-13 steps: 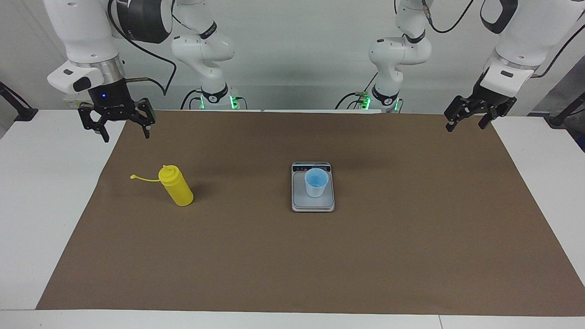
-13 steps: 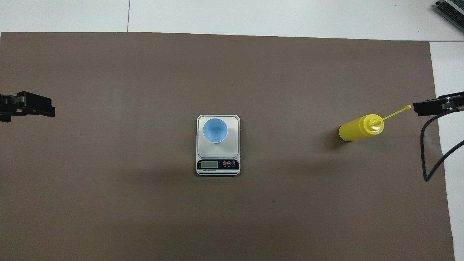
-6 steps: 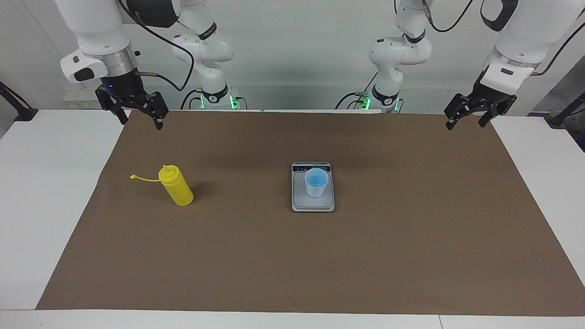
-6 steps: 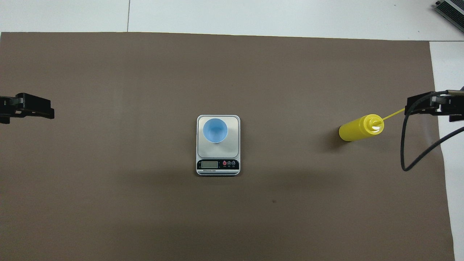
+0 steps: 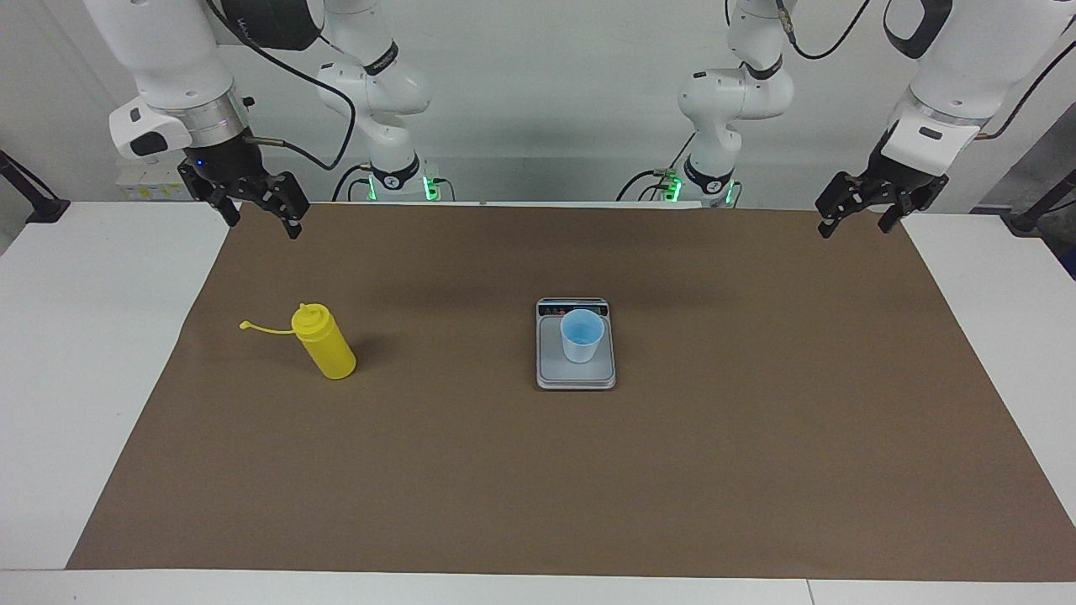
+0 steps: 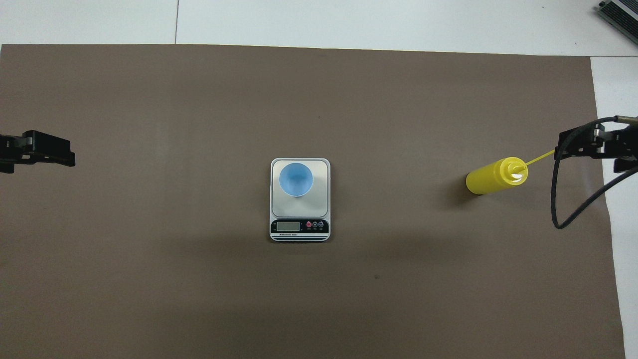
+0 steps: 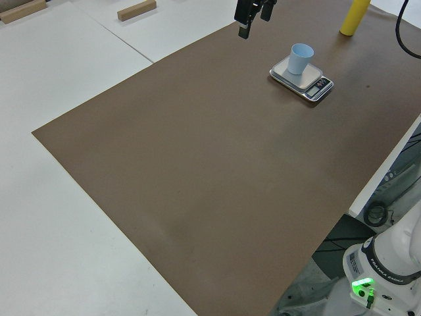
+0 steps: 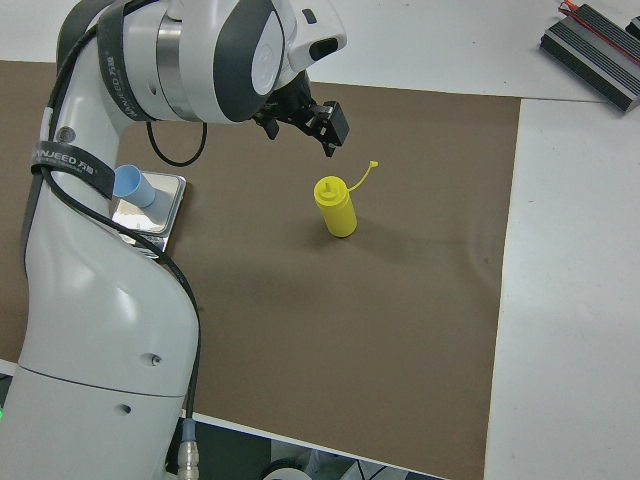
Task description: Pour seasoning into cup on scale with both arms
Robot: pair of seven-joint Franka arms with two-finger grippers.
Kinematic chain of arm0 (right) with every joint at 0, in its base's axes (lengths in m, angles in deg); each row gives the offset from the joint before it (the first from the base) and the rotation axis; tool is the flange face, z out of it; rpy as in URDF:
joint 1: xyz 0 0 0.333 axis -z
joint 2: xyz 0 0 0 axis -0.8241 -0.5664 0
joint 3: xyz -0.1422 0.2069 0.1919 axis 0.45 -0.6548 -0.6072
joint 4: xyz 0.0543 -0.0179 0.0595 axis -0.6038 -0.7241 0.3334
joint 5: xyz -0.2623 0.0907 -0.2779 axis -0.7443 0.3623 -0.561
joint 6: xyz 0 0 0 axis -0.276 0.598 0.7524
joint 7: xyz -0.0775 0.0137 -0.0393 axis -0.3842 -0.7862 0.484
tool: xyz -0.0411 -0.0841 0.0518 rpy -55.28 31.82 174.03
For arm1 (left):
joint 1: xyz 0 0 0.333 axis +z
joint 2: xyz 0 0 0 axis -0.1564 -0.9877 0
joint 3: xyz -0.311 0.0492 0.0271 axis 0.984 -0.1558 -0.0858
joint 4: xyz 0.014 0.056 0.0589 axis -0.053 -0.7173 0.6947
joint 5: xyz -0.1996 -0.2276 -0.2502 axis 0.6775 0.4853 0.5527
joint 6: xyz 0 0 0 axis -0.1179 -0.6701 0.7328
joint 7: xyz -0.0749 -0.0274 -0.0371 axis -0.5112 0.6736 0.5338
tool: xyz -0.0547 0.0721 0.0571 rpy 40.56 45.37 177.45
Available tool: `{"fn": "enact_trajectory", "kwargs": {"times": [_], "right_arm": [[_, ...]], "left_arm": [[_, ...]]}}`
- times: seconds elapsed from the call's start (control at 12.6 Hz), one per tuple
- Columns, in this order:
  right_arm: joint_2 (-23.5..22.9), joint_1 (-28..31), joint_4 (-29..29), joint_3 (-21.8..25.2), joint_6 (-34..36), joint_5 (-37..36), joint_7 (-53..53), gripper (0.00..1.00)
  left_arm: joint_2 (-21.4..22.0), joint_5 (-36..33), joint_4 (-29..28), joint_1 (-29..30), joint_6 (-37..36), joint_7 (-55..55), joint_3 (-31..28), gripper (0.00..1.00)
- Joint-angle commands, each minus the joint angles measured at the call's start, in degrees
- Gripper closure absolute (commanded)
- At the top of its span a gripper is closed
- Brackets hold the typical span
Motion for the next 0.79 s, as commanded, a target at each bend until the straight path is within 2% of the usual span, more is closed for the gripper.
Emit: {"fn": "enact_trajectory", "kwargs": {"times": [0.0,0.32,0.71], "right_arm": [[1.5,1.3,-2.4,-1.0,1.0,1.4,0.4,0.00],[2.8,1.1,-5.2,-0.9,-1.0,1.3,0.4,0.00],[2.8,0.7,-5.3,-1.0,-1.9,1.3,0.5,0.00]], "left_arm": [[1.3,-1.0,-0.9,-1.5,-0.6,-0.1,-0.2,0.00],[1.2,-1.0,-0.7,-1.5,0.0,-0.1,-0.2,0.00],[1.1,-1.1,-0.7,-2.1,0.2,0.6,-0.2,0.00]]}}
